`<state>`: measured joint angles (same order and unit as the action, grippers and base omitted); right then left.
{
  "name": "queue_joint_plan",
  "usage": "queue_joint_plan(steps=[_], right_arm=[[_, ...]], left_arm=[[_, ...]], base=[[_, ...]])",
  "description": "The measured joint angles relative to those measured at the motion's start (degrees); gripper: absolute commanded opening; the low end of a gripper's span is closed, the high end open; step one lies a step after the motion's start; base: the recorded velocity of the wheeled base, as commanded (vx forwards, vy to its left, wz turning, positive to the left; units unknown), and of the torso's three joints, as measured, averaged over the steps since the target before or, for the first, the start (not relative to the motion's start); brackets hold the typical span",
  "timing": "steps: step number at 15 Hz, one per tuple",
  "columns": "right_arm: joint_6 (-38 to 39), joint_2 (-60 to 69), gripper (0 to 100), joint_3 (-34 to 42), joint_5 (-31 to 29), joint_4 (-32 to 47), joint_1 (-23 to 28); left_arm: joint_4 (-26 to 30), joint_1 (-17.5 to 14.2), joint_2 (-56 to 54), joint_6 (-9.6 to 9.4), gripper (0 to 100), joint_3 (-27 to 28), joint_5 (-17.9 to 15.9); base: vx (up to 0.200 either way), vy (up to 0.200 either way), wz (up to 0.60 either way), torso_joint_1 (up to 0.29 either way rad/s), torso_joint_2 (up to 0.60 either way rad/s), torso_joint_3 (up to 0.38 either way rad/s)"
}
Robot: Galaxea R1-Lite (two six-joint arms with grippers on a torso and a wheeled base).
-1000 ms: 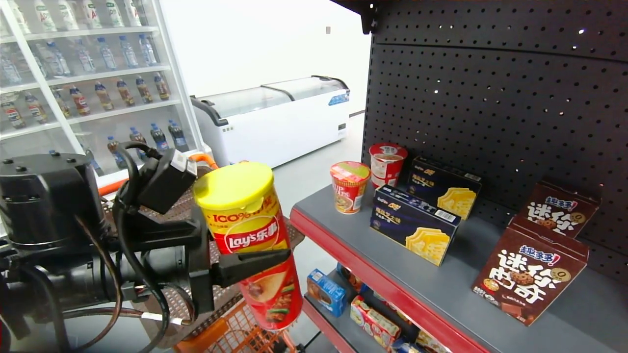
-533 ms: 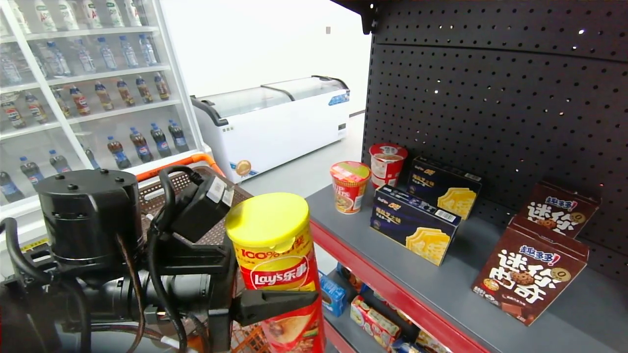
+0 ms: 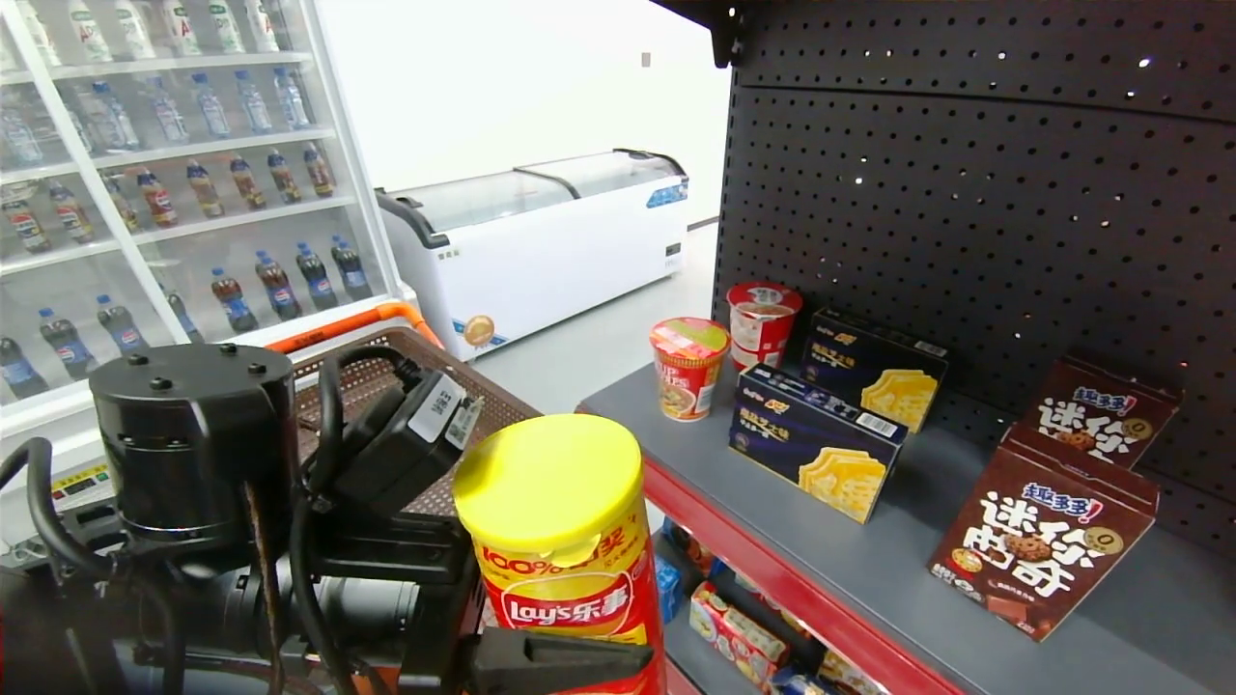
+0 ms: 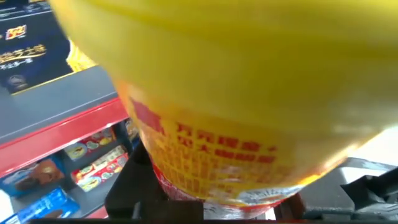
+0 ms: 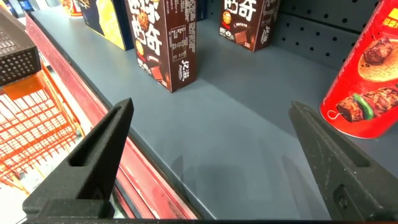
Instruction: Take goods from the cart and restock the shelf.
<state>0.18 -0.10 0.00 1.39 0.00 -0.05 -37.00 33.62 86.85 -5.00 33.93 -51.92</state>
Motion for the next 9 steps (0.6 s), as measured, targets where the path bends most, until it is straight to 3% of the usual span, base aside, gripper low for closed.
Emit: queue_joint_plan(steps=[9], right_arm=[[-0.05,0.00,100,0.00,0.02,0.02,0.02]], left_arm=[[-0.02,0.50,0.30,0.00,0,-0.09,-0.13]], base=[[0.000,0.000,-0.60,0.002,0.00,0.005]])
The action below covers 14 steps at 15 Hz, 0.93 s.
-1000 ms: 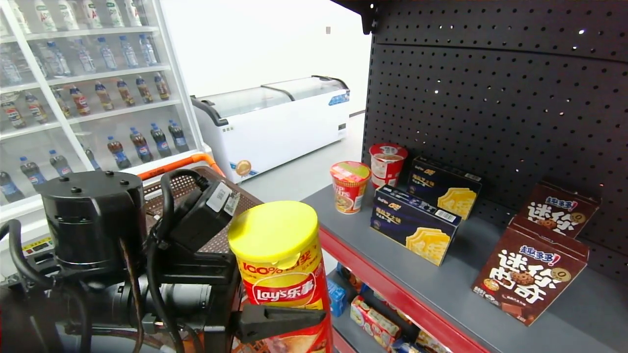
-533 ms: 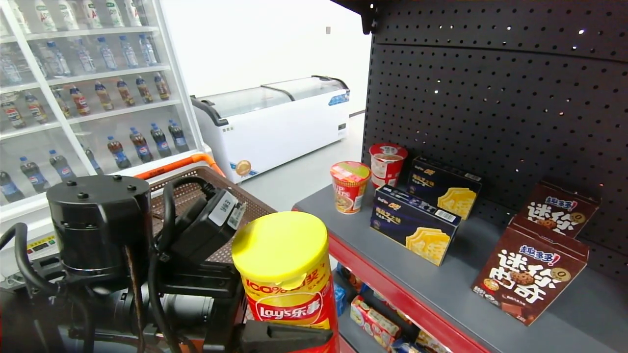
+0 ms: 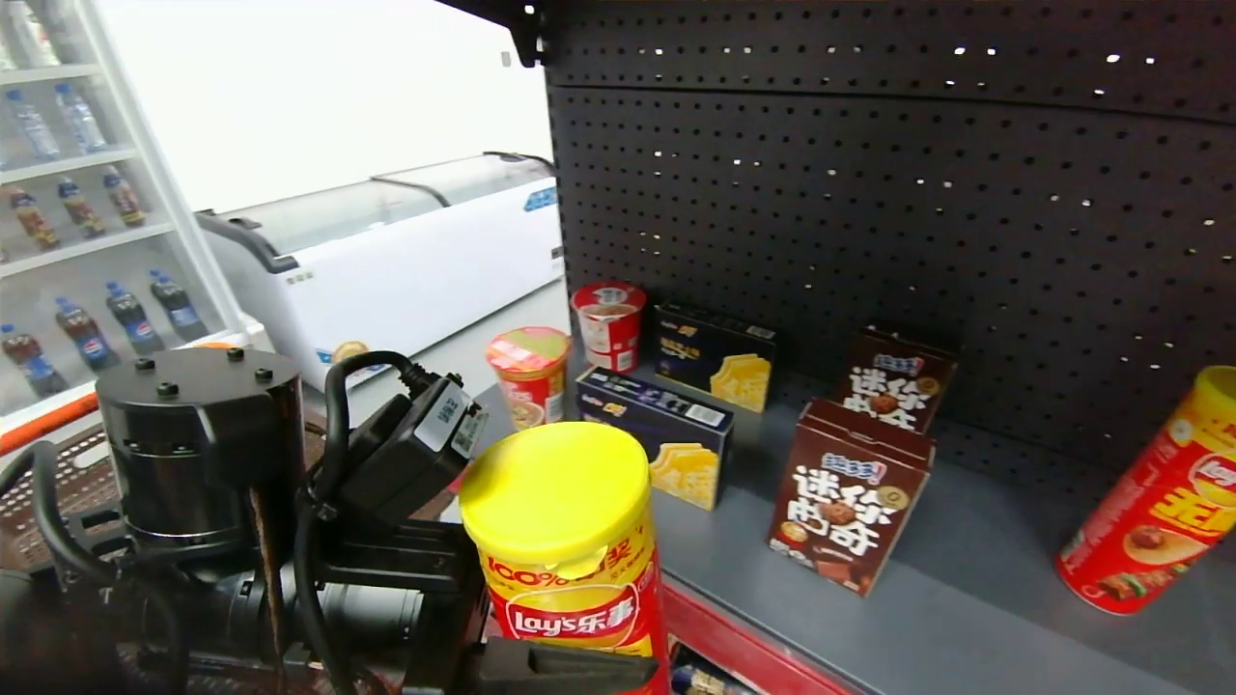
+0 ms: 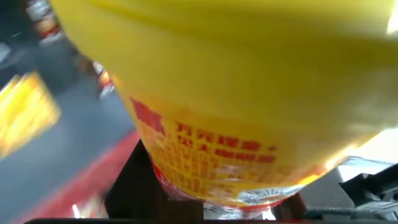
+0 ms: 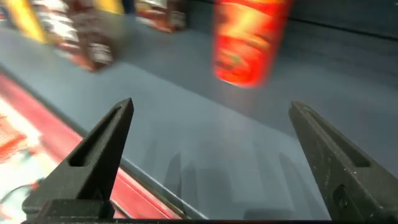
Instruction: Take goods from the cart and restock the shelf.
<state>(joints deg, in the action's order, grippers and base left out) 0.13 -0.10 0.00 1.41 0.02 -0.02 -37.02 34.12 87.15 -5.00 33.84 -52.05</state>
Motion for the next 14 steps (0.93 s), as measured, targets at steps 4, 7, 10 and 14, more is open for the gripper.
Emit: queue_joint_plan(steps=[4,7,10,14], right_arm=[[0.02,0.00,100,0.00,0.00,-0.02,0.02],[-0.04,0.00,100,0.00,0.02,0.00,0.02],[0.00,0.00,100,0.00,-0.02,-0.02,0.02],[0.00,0.00,100,0.00,-0.05,-0.02,-0.09]], left_arm=[[0.11,-0.20,0.24,0.10,0,0.00,0.09],[0.11,-0.52,0.61,0.16,0,0.00,0.20],[0.02,-0.67,0.88,0.16,0,0.04,0.22],[0.02,-0.78,1.05,0.24,0,0.22,0.27]], base=[[0.000,0.000,-0.60,0.004,0.00,0.004],[0.000,0.000,-0.60,-0.001,0.00,0.004],[0.000,0.000,-0.60,0.004,0.01,0.002],[0.000,0.000,0.00,0.000,0.00,0.000]])
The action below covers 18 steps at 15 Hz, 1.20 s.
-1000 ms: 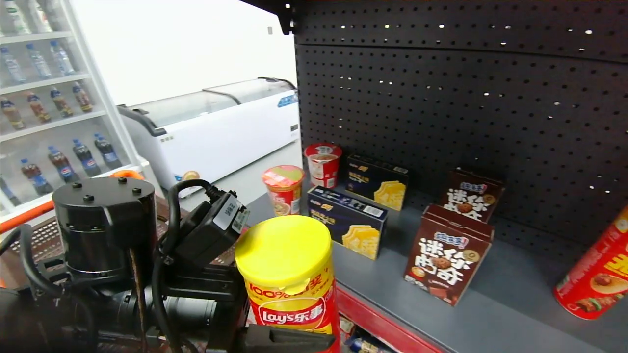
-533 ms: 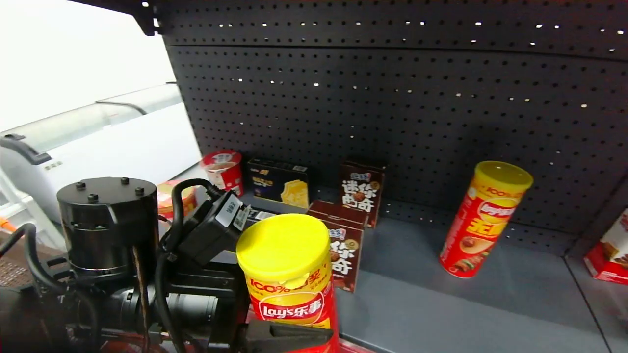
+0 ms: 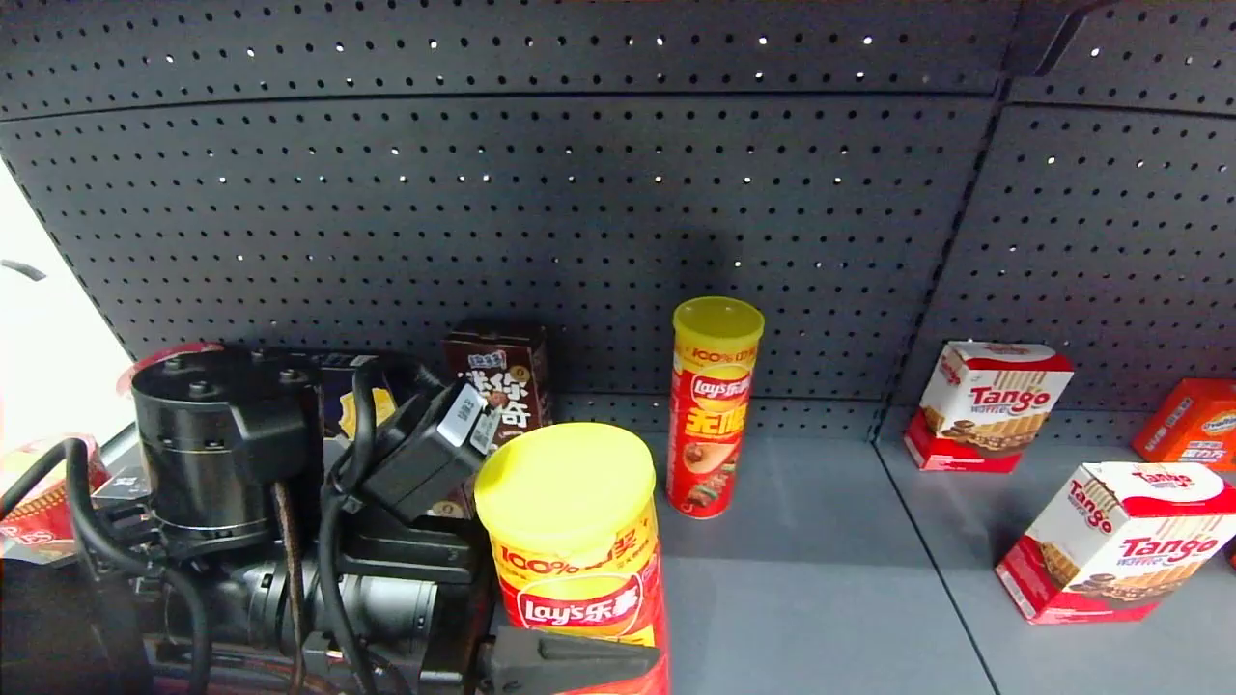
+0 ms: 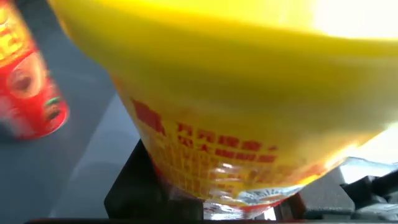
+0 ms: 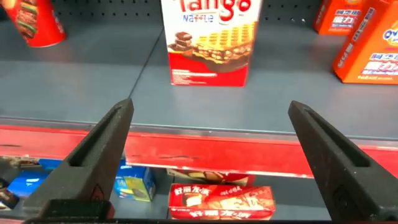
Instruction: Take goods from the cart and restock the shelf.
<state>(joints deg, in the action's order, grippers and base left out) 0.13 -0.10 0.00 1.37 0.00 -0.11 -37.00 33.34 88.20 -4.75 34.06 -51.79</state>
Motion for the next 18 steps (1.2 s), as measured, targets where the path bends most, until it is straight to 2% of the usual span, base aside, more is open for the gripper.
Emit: queue_joint_plan(steps=[9,13,16,18], right_arm=[[-0.13,0.00,100,0.00,0.20,0.11,0.06],[-1.48,-0.83,100,-0.30,1.85,0.13,-0.38],[2.27,-5.60,100,-6.86,5.91,-0.98,-1.45],[1.87,-14.73,100,-13.73,8.46,-3.72,-3.36]], left_arm=[[0.02,-0.13,0.04,-0.13,0,-0.20,0.06],[0.13,1.96,0.39,-0.24,0,0.48,0.22],[0.22,3.91,0.67,-0.35,0,0.44,2.63],[0.09,4.66,1.02,-0.88,0,0.02,3.51]], base=[[0.000,0.000,0.00,0.000,0.00,0.000],[0.000,0.000,0.00,0.000,0.00,0.000],[0.000,0.000,0.00,0.000,0.00,0.000],[0.000,0.000,0.00,0.000,0.00,0.000]])
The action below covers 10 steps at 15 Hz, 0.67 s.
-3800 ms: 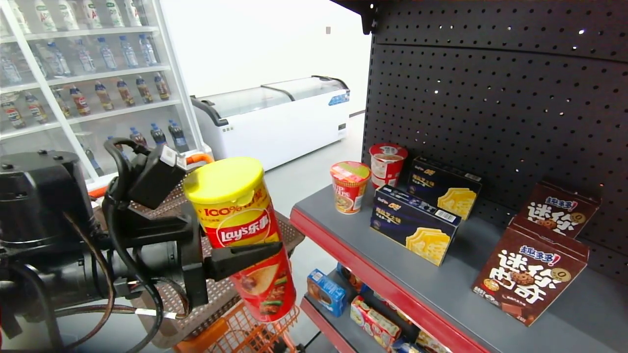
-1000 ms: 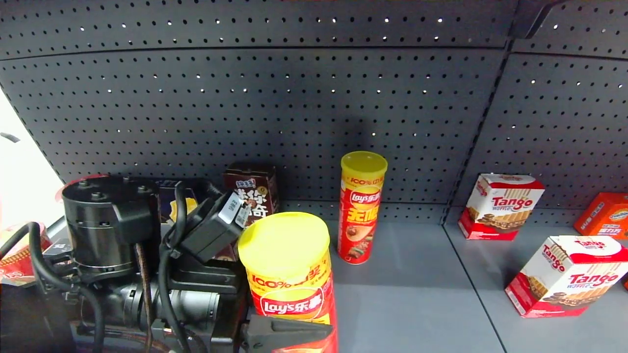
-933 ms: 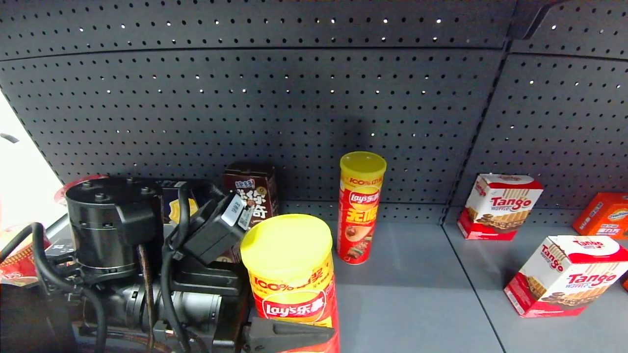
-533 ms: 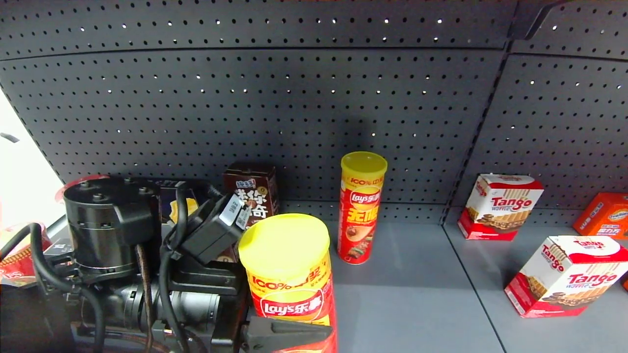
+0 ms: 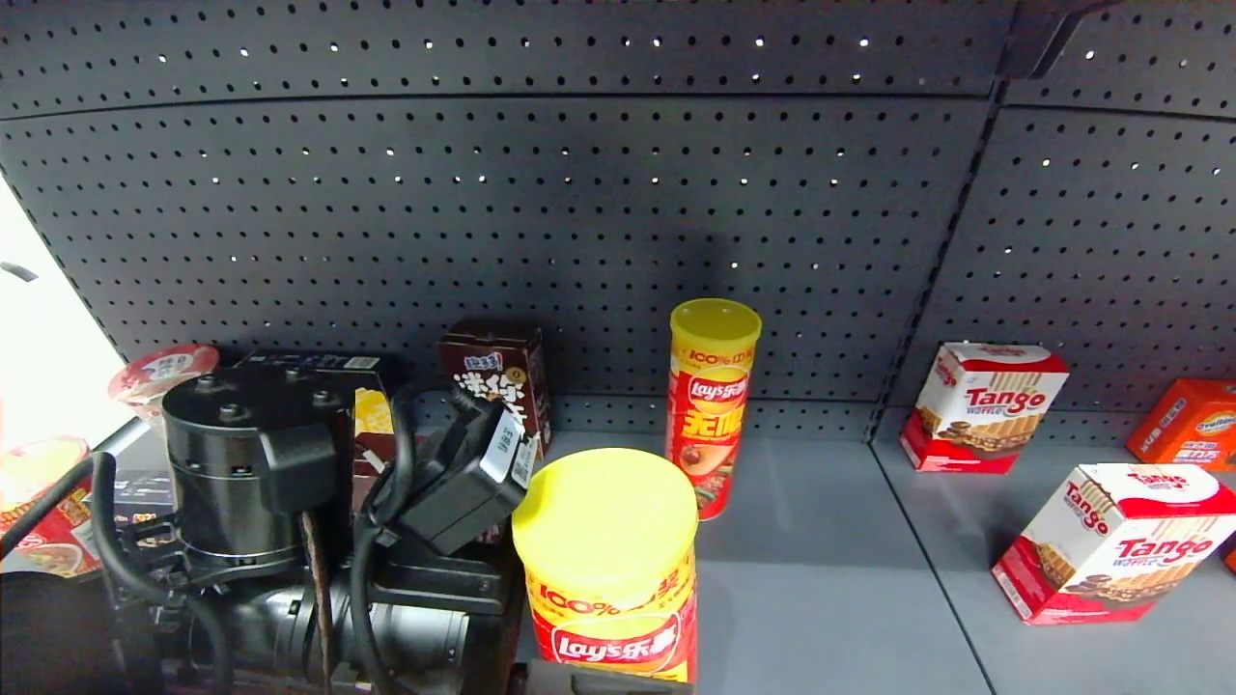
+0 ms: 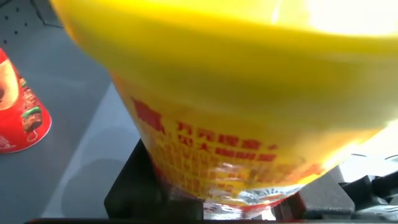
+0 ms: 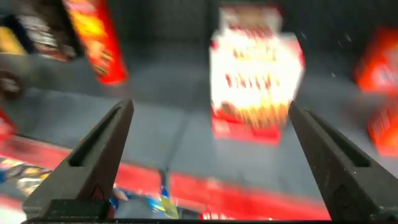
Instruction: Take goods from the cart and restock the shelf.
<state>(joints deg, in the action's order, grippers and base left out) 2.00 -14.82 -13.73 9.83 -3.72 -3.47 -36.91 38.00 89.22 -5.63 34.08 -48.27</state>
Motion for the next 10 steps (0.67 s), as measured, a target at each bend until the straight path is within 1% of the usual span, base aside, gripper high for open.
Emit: queue_joint_plan(steps=[2,5,7,10], right_arm=[[-3.19,-10.34,100,-7.33,2.68,-1.87,-2.94],[-6.05,-25.44,100,-18.27,6.86,-3.25,-9.56],[-6.86,-35.04,100,-23.70,9.24,-4.97,-14.24],[-9.57,-47.19,100,-29.18,13.17,-9.58,-18.65]], left_arm=[[-0.15,0.10,0.13,-0.09,0,-0.35,1.10],[0.24,0.00,0.09,-0.06,0,-0.46,1.83],[0.11,-0.29,0.09,-0.05,0,-0.22,2.10],[-0.06,-1.51,-0.09,-0.09,0,-0.22,2.00]], base=[[0.000,0.000,0.00,0.000,0.00,0.000],[0.000,0.000,0.00,0.000,0.00,0.000],[0.000,0.000,0.00,0.000,0.00,0.000],[0.000,0.000,0.00,0.000,0.00,0.000]])
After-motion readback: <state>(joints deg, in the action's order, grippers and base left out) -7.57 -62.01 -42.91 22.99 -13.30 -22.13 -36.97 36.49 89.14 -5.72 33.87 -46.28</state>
